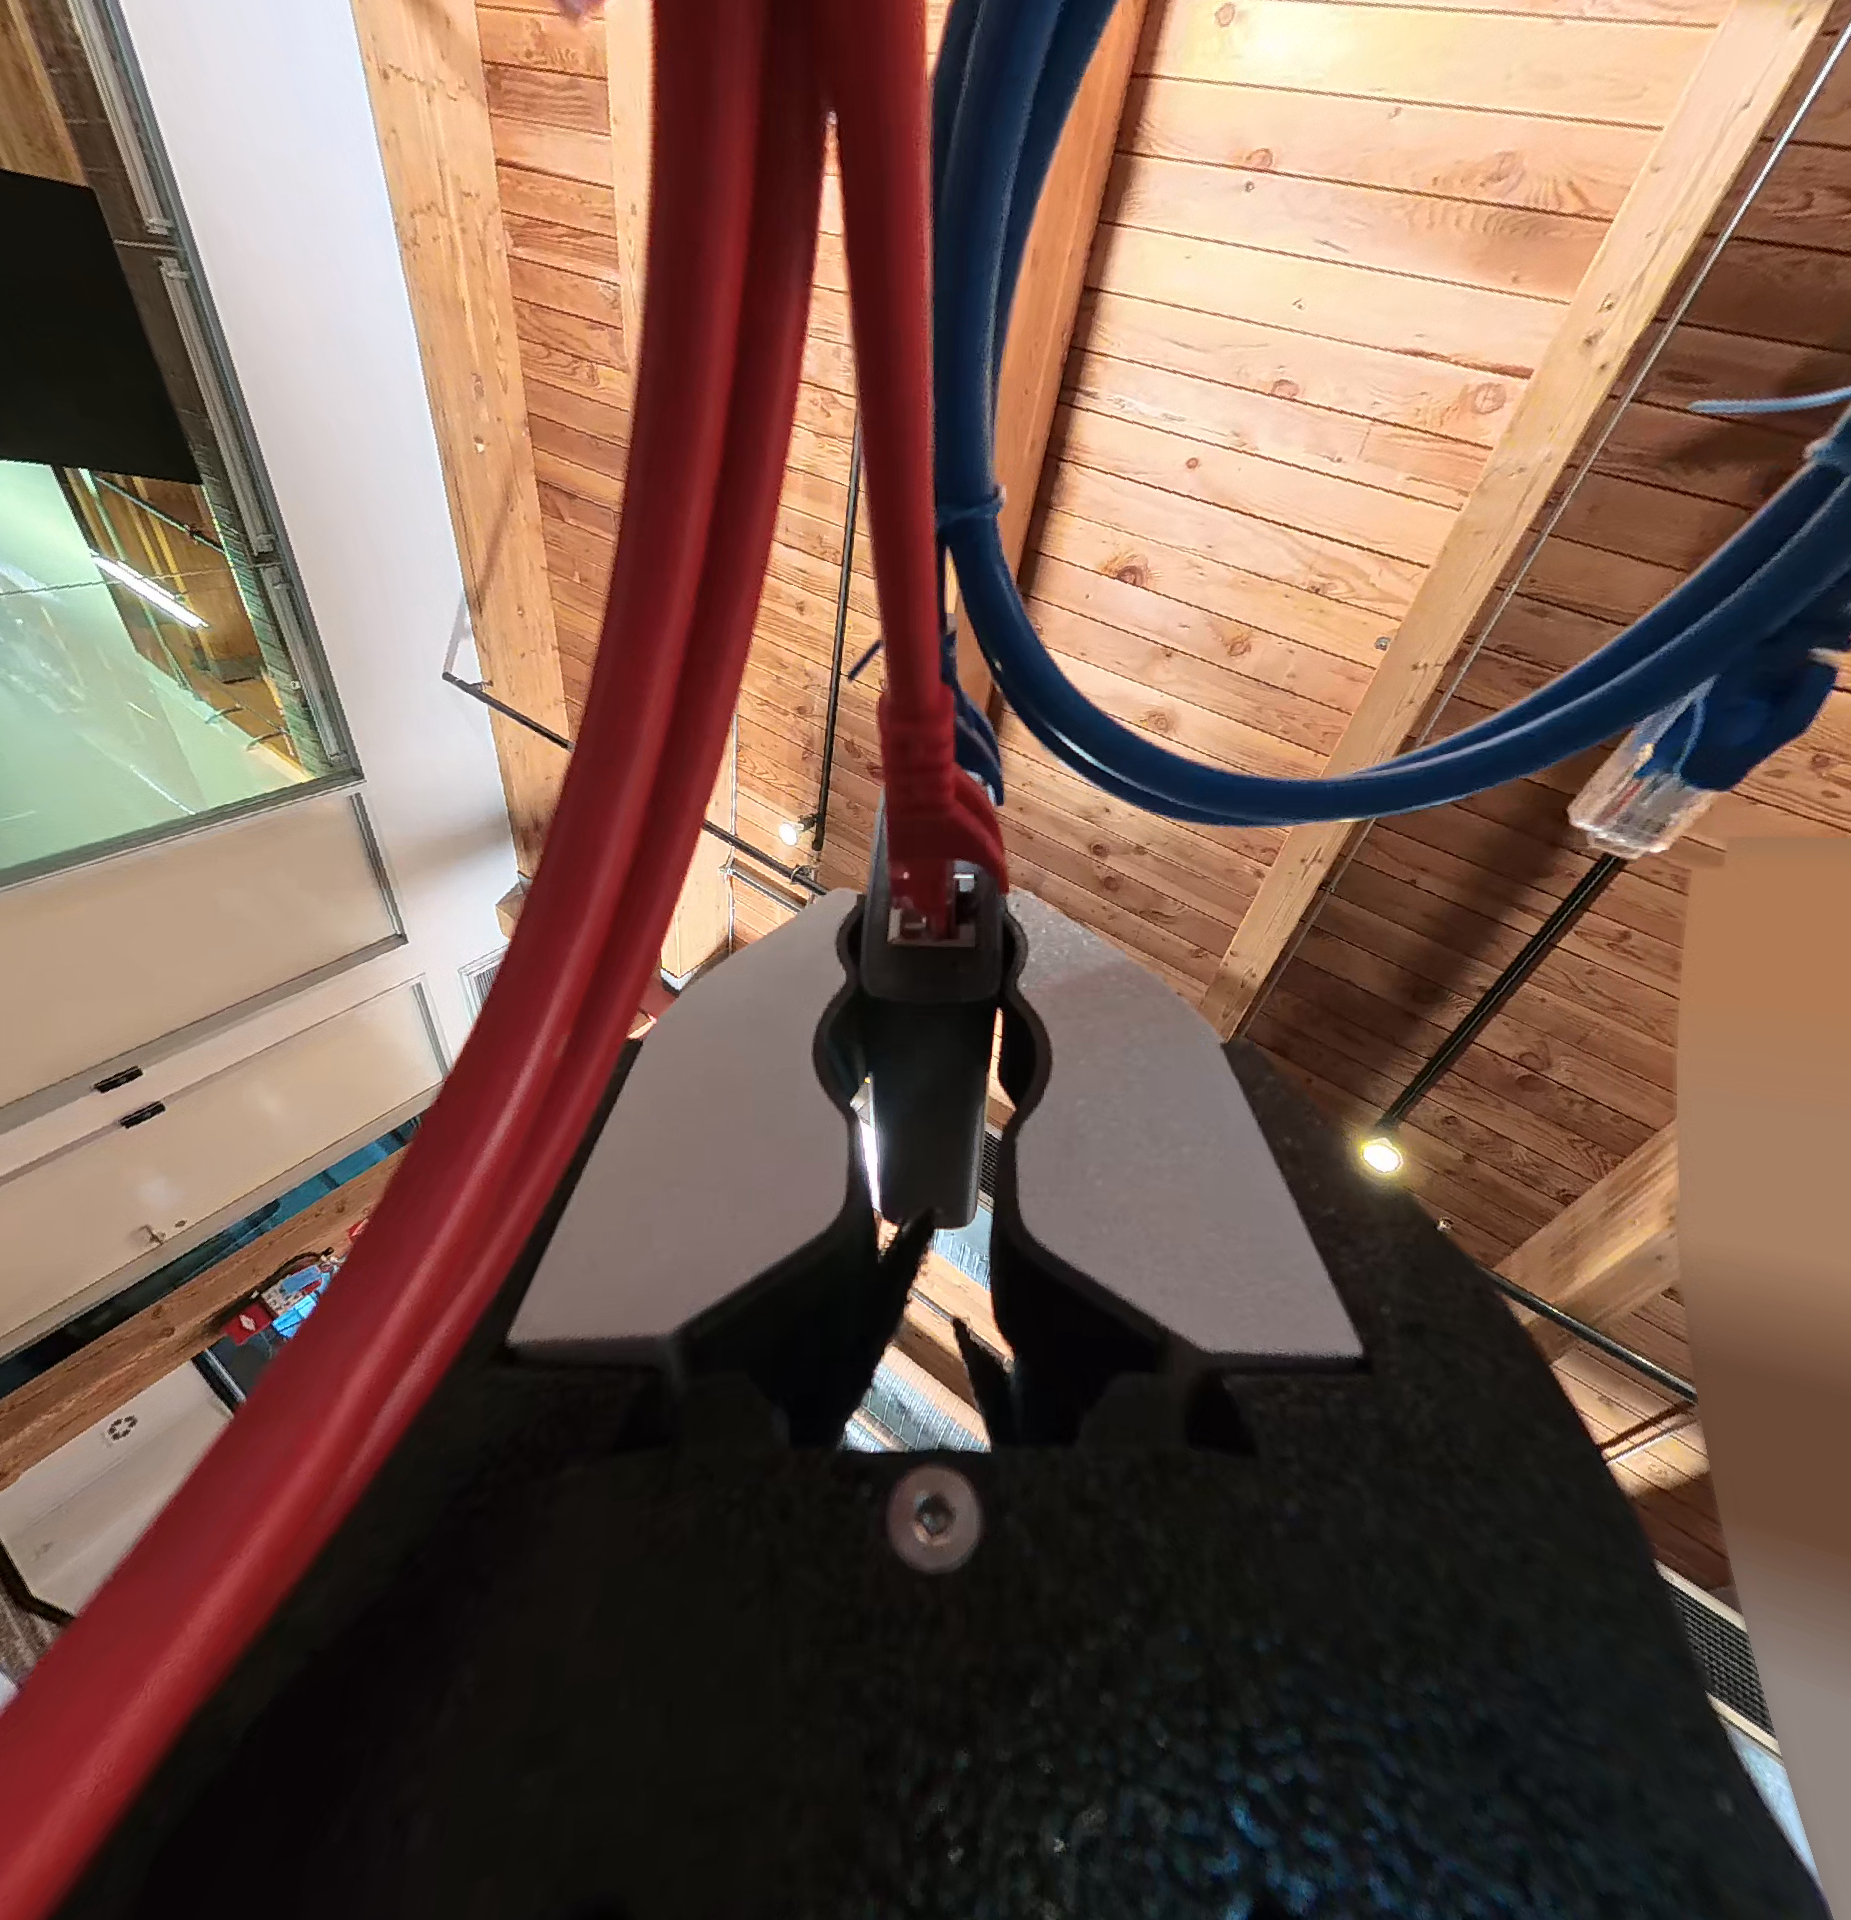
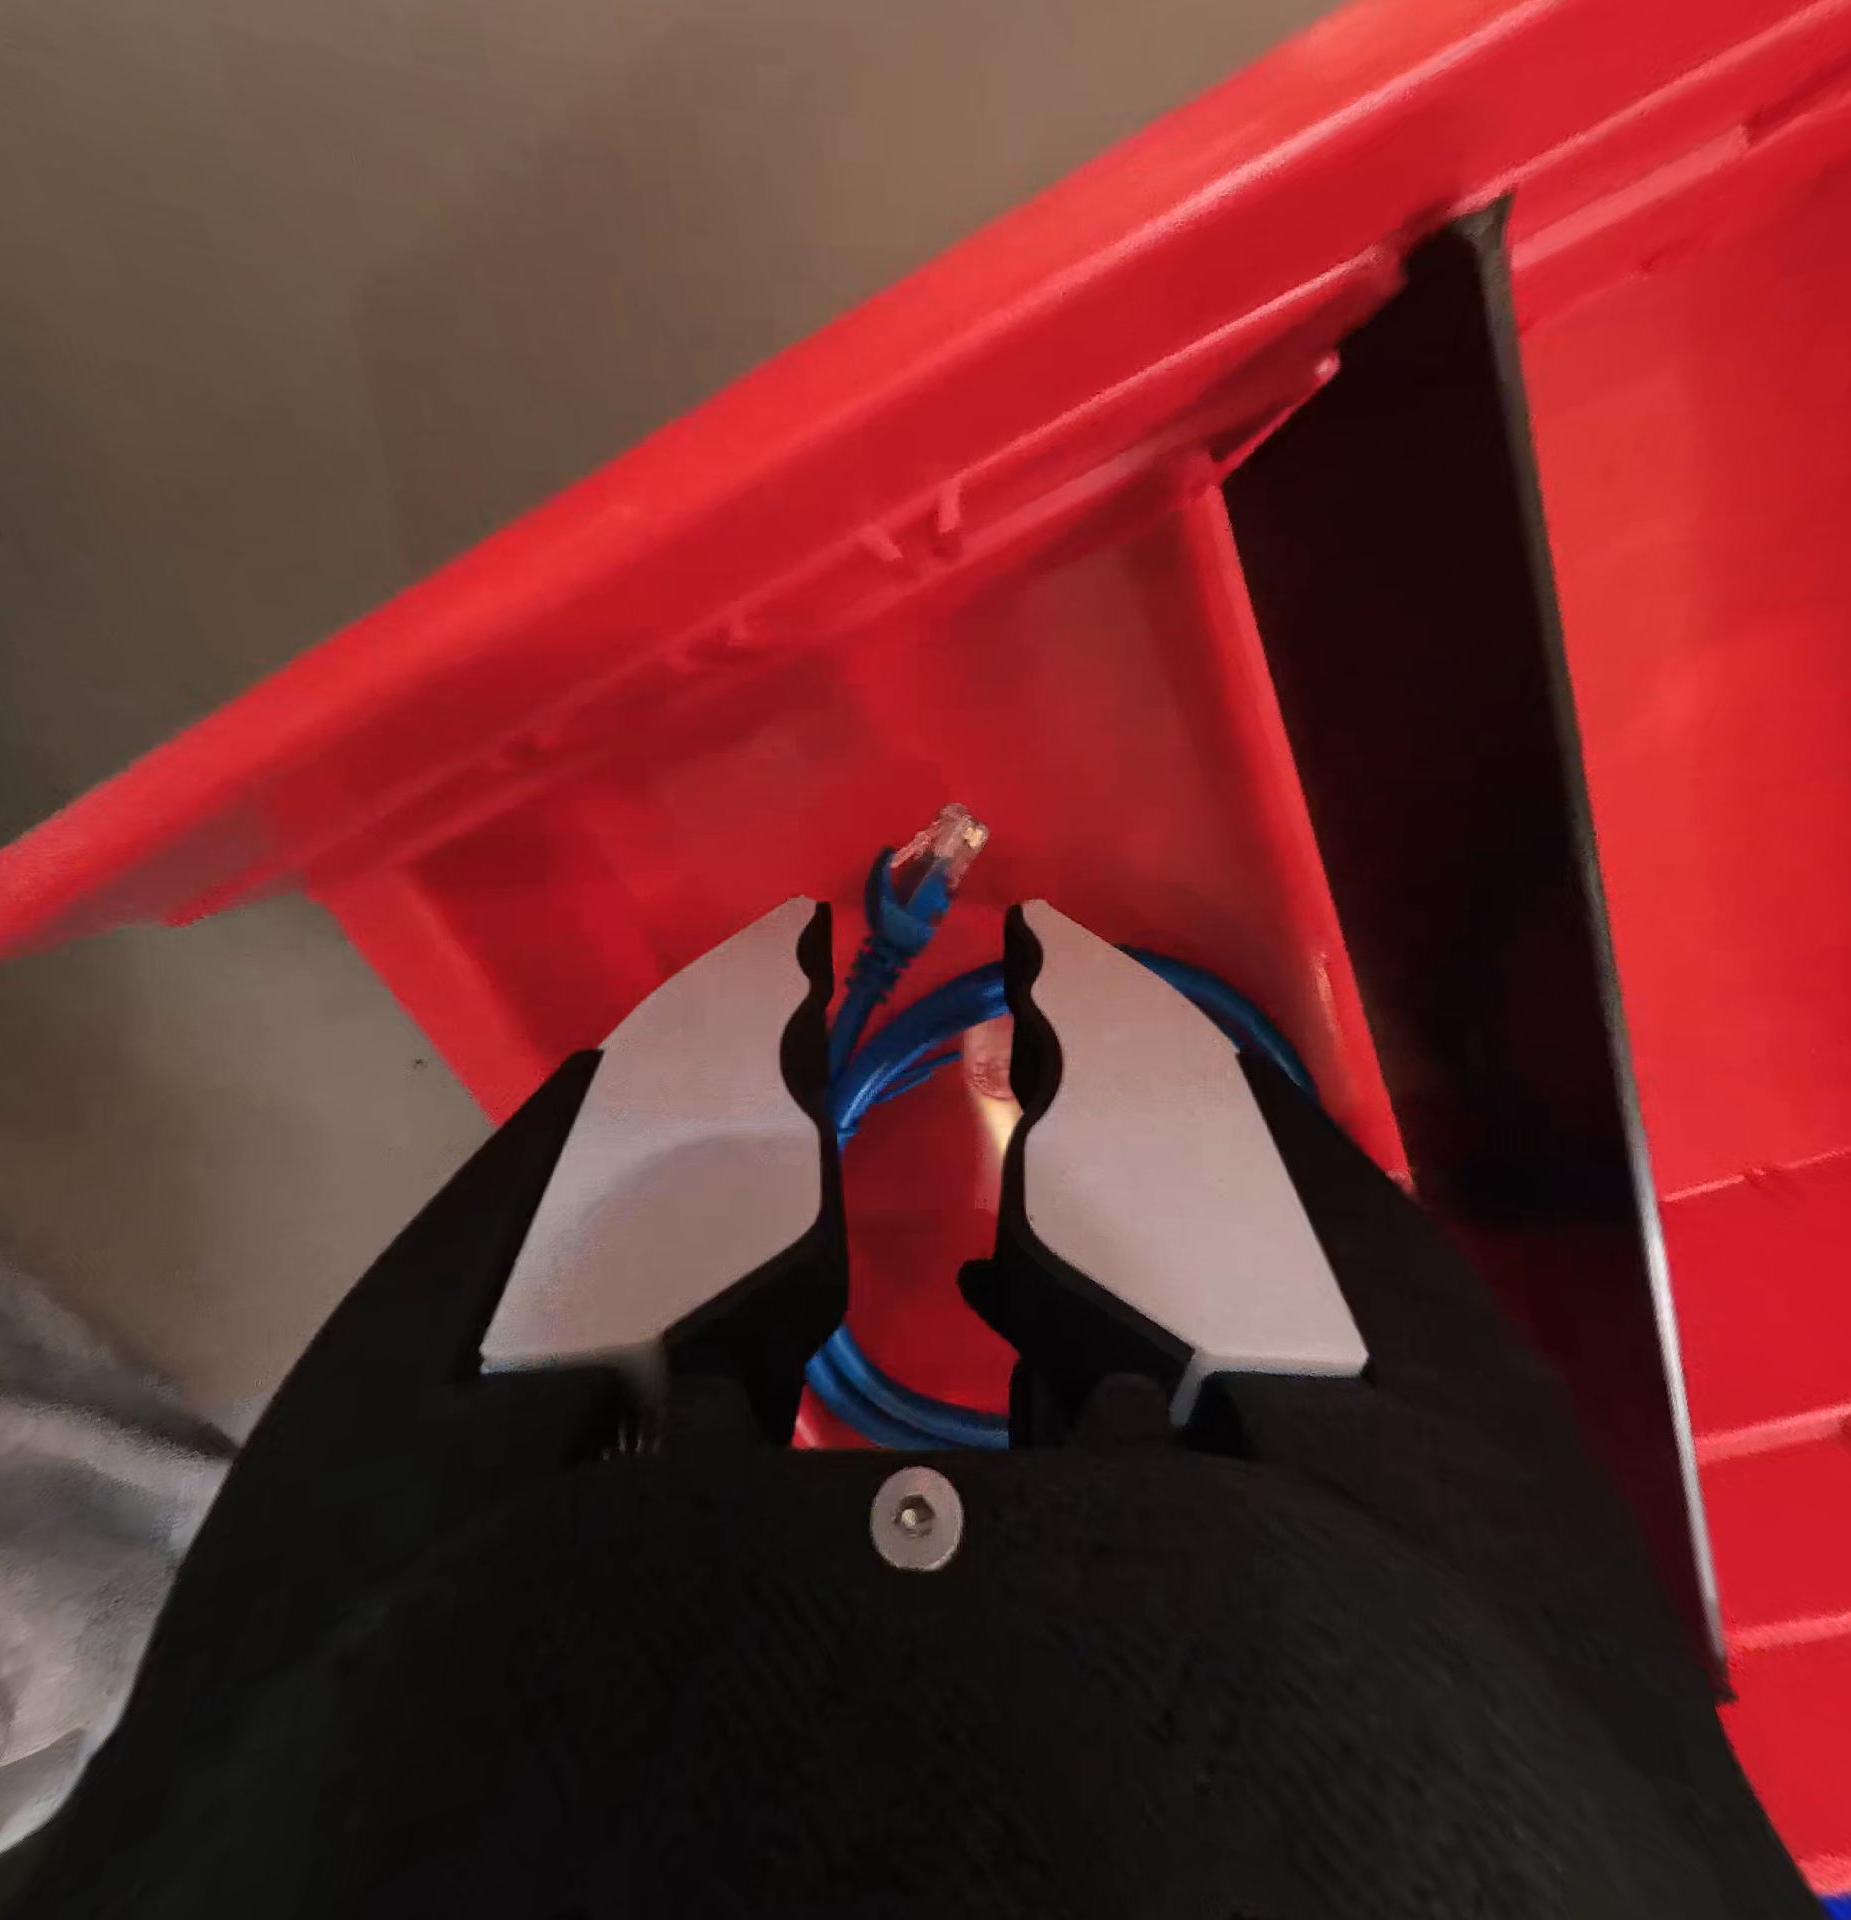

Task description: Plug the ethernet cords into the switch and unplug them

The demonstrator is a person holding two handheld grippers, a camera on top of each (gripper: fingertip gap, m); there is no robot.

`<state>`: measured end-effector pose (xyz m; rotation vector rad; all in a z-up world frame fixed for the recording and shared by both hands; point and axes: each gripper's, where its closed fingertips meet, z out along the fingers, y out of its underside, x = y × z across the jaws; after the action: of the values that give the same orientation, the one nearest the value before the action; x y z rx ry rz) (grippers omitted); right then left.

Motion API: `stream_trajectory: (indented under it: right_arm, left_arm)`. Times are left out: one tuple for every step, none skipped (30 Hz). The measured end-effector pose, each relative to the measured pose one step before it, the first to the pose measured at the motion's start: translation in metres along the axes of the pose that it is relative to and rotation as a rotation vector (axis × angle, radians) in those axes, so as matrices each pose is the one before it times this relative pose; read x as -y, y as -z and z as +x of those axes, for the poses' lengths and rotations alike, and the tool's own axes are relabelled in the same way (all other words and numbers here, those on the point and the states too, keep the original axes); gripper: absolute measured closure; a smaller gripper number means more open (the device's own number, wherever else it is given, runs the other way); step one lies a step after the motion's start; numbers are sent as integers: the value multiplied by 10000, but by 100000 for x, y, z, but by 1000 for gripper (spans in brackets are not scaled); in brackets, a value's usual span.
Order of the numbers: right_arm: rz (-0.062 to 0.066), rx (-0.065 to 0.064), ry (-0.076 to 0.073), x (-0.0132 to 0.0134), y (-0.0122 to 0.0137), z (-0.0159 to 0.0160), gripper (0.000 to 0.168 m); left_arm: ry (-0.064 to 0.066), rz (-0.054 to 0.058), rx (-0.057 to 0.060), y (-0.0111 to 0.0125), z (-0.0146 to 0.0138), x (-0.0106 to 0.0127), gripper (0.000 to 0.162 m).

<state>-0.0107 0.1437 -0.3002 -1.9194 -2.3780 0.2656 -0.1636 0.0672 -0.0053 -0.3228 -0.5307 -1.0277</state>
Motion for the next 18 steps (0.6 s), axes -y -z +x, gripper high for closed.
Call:
stream_trajectory:
  right_arm:
    - [-364,-181,87,-399,-288,167,138]
    - [-371,-121,78,-451,-281,39,138]
    - [-376,-9,114,-475,-261,-136,135]
    - [-250,110,102,-333,-252,-313,134]
    - [-140,135,27,-213,-292,-334,135]
    - [-113,61,25,-202,-333,-200,138]
    - [-49,-79,47,-111,-228,34,140]
    - [27,-23,66,13,19,8,141]
    - [10,46,6,-42,-4,-9,143]
    - [62,38,13,-23,-18,33,150]
    - [111,94,43,-8,9,-24,151]
    - [84,-32,86,-57,58,111,152]
    - [69,-59,168,-120,155,48,153]
    - [153,-146,218,-15,335,61,153]
    - [353,-238,196,252,611,143,154]
    - [501,-181,128,482,918,65,154]
    - [699,-169,8,786,1181,50,154]
    - [844,-198,-54,1054,1398,90,154]
  left_arm:
    - [-20,-19,-20,-10,50,-36,141]
    - [-18,-12,-13,-8,33,-42,141]
    - [-6,-5,1,1,7,-24,142]
    - [10,2,0,1,12,-7,142]
    - [24,3,-21,-5,40,12,142]
    - [24,5,-24,-4,48,29,142]
    - [5,9,-19,-5,47,44,142]
    - [-15,13,-13,3,23,62,142]
    - [-23,14,1,14,18,65,141]
    - [-24,13,0,-4,8,77,141]
    - [-26,12,-14,5,19,74,141]
    - [-26,1,-14,-5,11,51,142]
    - [-22,-47,-7,-13,-7,5,142]
    - [-23,-126,-22,-55,7,-93,142]
    - [-6,-178,-114,-99,116,-147,142]
    - [34,-179,-180,-122,223,-130,141]
    - [64,-187,-234,-140,302,-134,141]
    - [114,-210,-322,-166,397,-134,142]
